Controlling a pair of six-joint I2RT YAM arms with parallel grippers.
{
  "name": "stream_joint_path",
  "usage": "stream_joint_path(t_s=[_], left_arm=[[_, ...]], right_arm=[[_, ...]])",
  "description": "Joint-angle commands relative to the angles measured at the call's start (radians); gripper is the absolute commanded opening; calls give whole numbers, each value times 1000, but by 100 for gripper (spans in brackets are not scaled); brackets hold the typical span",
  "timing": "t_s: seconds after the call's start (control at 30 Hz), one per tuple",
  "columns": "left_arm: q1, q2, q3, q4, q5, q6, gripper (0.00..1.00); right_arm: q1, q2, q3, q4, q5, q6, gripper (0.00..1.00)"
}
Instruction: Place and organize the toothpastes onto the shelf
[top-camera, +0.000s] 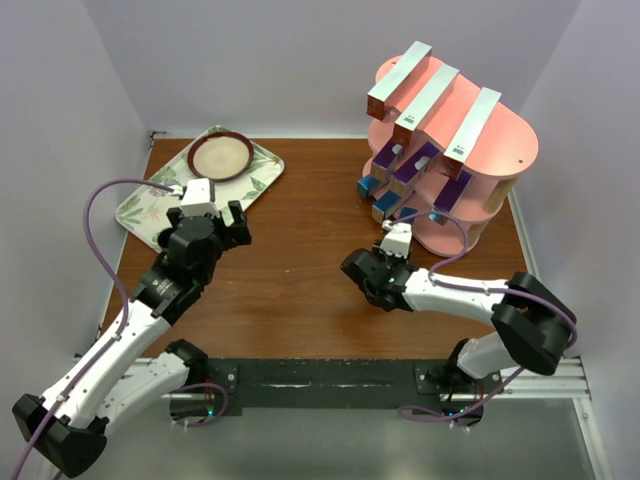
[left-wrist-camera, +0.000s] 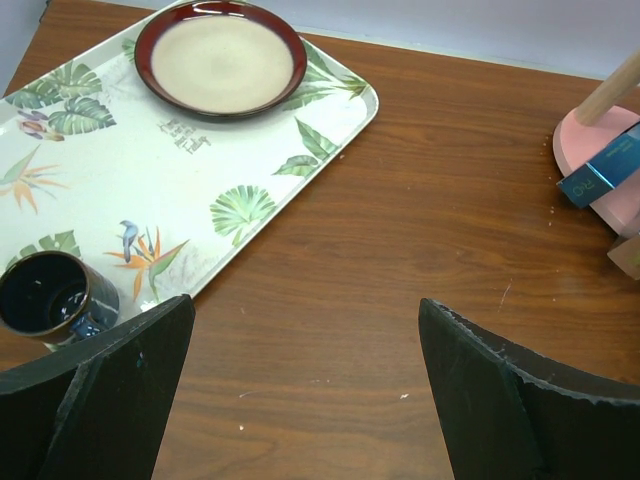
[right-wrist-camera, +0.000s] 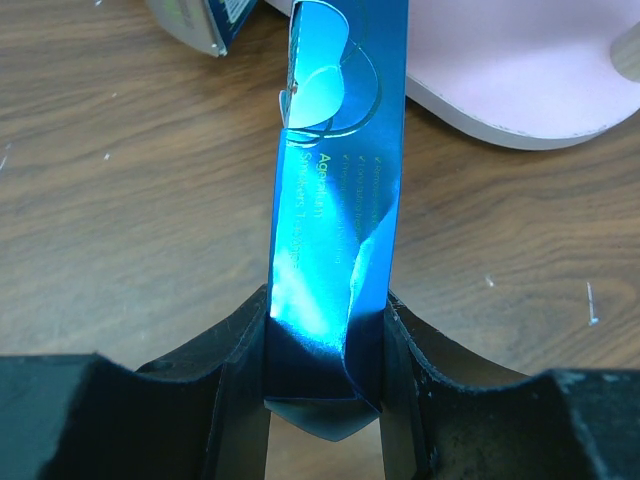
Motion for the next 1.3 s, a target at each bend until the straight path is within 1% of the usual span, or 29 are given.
stream_joint_path(t_s=[0.0, 0.27, 0.5, 0.67, 0.83, 1.07, 1.1, 1.17, 1.27], left_arm=[[31, -11, -19, 26, 35, 21, 100], [99, -4, -26, 36, 123, 6, 100], [130, -7, -34, 49, 162, -2, 100], [140, -5, -36, 49, 176, 0, 100], [148, -8, -40, 53, 182, -2, 100], [151, -4, -42, 55, 191, -2, 100], [153, -4, -42, 55, 193, -2, 100], [154, -4, -42, 55, 196, -3, 100], [157, -2, -43, 56, 200, -3, 100]], right_arm=[[-46, 54, 97, 4, 100, 84, 32], [-136, 113, 158, 24, 113, 59, 31], [-215, 164, 192, 117, 87, -13, 33], [-250, 227, 238, 125, 70, -41, 34], [-282, 265, 273, 128, 59, -50, 38], [-314, 290, 292, 120, 56, -53, 40], [-316, 295, 292, 117, 59, -53, 43], [-324, 301, 296, 117, 57, -57, 46], [-331, 311, 304, 119, 57, -68, 47]])
